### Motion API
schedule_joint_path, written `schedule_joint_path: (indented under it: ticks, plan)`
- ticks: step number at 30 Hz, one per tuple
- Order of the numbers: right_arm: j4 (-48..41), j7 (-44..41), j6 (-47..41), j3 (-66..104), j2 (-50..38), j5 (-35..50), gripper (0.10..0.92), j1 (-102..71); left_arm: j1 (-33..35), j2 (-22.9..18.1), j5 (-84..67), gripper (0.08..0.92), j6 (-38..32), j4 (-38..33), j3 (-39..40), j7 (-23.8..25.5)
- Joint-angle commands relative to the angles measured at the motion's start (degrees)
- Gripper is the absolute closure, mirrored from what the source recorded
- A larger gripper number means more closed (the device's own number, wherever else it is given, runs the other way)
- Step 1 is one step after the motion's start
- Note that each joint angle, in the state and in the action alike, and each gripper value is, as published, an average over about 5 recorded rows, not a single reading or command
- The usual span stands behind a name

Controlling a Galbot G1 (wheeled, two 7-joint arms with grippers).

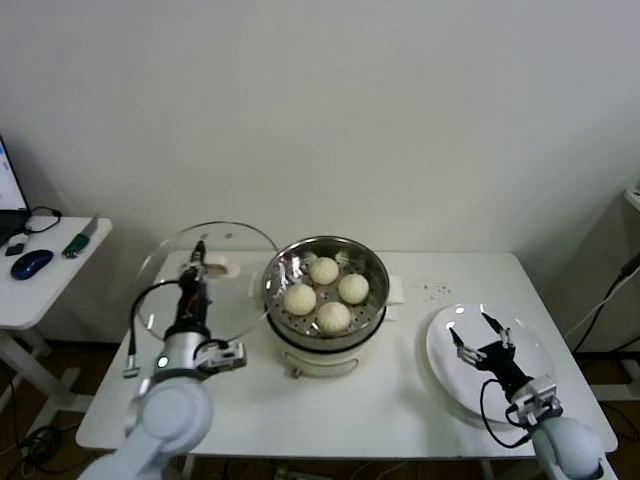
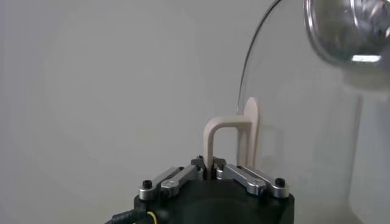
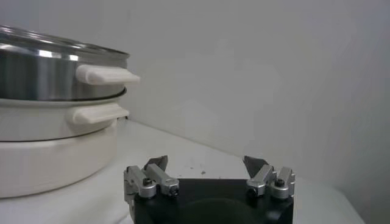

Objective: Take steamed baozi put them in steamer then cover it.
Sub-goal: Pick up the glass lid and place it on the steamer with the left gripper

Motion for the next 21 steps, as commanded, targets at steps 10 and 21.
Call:
schedule_joint_path:
  ticks: [10, 21]
  plan:
    - [-0.5, 0.1, 0.8, 2.2, 1.5, -2.1, 0.203, -1.2, -16.1, -18.3, 12.3, 0.850, 3.3, 12.2, 17.8, 8.9]
    - [-0.8, -0.2, 1.5, 4.3, 1.8, -2.0, 0.203, -2.6, -15.0, -25.4, 13.7, 0.850, 3.3, 18.1, 18.2, 8.1]
